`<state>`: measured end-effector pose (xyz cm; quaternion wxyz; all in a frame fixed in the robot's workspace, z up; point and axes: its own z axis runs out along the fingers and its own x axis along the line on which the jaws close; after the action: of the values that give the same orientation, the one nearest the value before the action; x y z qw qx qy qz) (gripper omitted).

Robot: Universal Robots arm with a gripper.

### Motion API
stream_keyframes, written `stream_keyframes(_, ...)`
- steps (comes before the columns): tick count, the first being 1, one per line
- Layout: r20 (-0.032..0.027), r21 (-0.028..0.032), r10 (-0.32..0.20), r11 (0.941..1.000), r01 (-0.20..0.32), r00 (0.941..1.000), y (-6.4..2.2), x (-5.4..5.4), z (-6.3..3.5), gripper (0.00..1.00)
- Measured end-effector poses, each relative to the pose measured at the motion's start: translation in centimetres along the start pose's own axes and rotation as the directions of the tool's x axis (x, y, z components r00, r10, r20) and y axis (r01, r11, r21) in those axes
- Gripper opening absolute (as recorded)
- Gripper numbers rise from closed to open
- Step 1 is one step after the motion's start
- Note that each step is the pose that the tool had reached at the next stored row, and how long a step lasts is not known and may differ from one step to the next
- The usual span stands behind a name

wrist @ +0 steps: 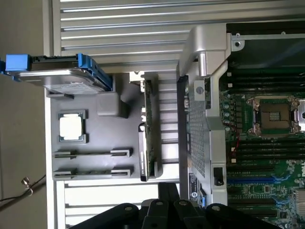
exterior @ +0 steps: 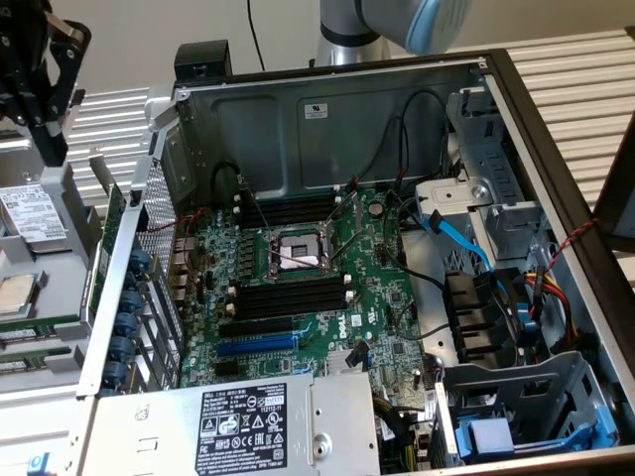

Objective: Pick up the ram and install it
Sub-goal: 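Reach for the ram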

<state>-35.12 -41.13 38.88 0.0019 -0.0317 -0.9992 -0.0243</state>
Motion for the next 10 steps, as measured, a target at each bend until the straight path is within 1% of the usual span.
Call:
stream_keyframes(5,-0.0004,-0.002,-0.002,1.0,0.002,1.0,-0.15,2.3,0.01,0.11)
stream_keyframes(10,-0.0013,-0.0022,-0.003,1.0,0.003,1.0,-0.24,4.4,0.02,0.11)
